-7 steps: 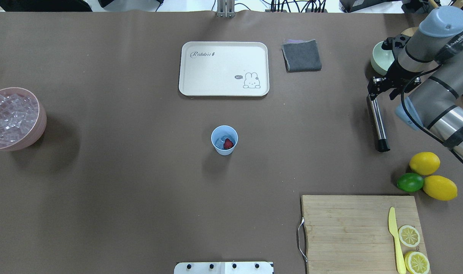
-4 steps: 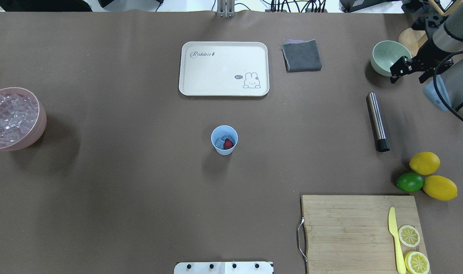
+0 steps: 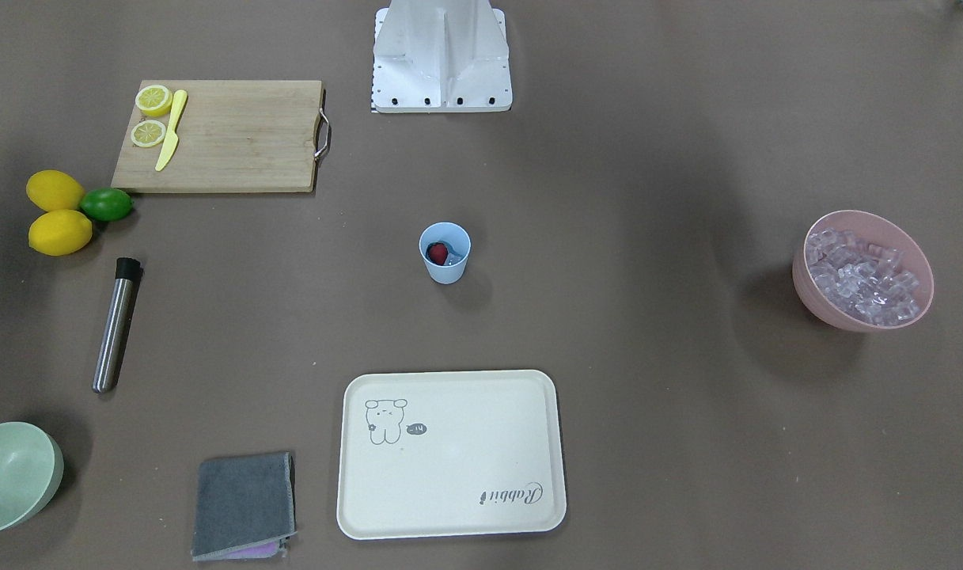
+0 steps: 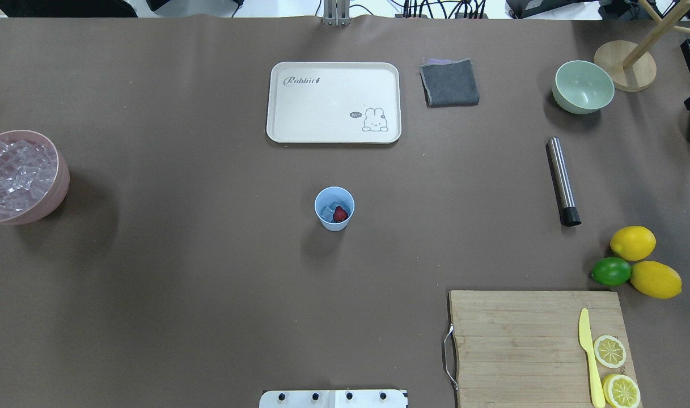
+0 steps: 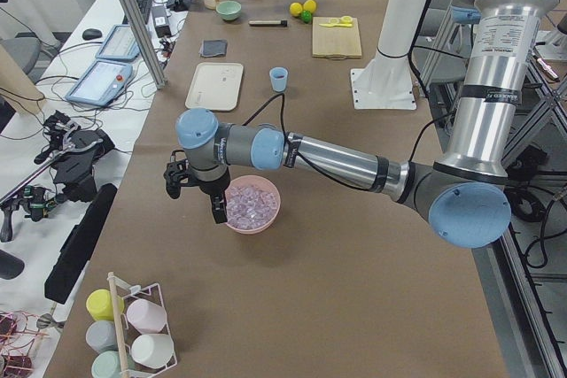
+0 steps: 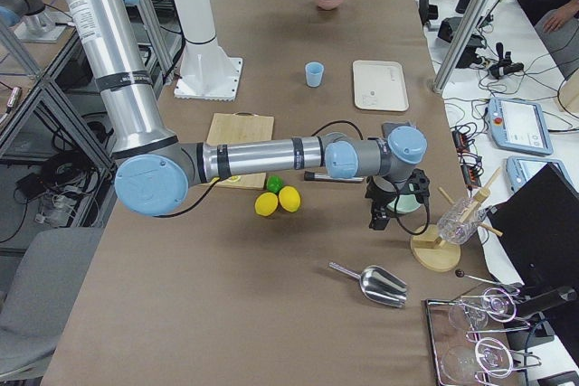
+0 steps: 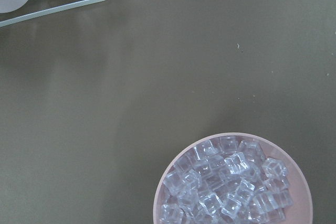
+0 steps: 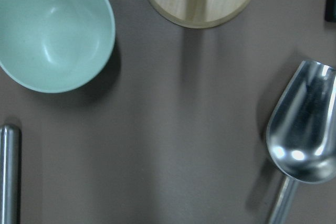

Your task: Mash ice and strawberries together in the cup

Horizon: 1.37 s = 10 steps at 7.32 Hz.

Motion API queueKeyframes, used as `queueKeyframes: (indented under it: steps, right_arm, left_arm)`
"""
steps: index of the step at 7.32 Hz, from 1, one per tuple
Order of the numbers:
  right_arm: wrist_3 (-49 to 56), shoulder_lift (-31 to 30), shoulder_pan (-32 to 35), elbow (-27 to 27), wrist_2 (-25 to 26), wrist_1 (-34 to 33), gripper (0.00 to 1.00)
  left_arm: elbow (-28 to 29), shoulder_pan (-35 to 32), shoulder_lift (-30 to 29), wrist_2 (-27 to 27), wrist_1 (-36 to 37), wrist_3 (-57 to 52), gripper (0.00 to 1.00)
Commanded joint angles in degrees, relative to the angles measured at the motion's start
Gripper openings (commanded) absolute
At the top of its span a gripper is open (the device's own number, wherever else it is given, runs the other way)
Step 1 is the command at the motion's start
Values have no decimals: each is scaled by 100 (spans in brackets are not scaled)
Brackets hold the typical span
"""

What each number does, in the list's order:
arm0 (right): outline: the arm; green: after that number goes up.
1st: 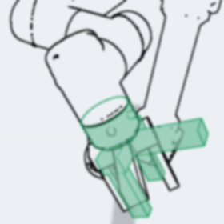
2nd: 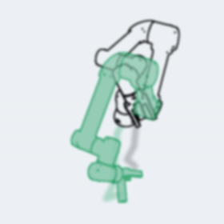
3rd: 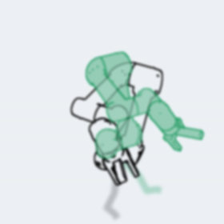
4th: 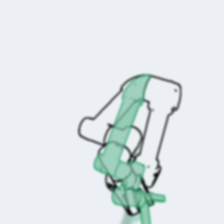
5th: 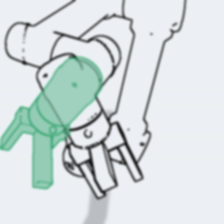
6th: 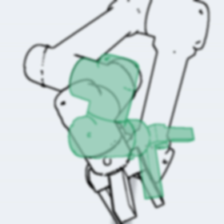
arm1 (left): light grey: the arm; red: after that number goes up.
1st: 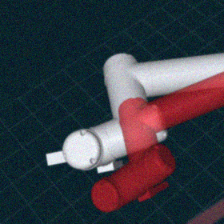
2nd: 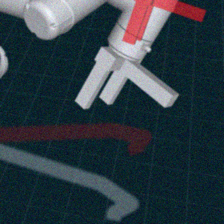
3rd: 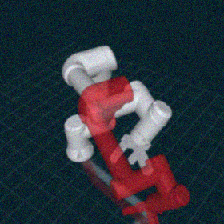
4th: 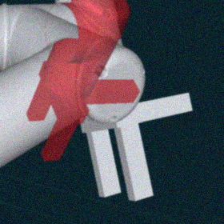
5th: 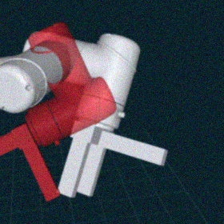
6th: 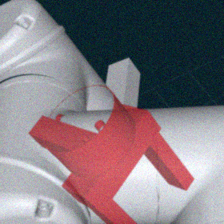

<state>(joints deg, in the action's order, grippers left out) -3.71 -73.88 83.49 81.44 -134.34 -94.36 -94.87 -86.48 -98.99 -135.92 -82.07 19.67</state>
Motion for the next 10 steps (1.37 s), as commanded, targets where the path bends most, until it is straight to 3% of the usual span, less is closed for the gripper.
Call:
queueKeyframes:
  steps: [1, 3, 6, 10]
  right_arm:
    - [1210, -74, 640, 302, 65, -1141, 100]
    - [1547, -275, 992, 355, 101, -1225, 100]
    - [1548, -899, 959, 1022, 320, -1216, 100]
    - [1478, -874, 748, 979, 444, -1208, 100]
  left_arm:
    - [161, -18, -32, 22, -20, -24, 97]
    - [502, -122, -24, 13, -290, -16, 97]
    - [1056, -517, -15, 22, -598, -24, 97]
    - [1032, -572, -24, 4, -600, -15, 97]
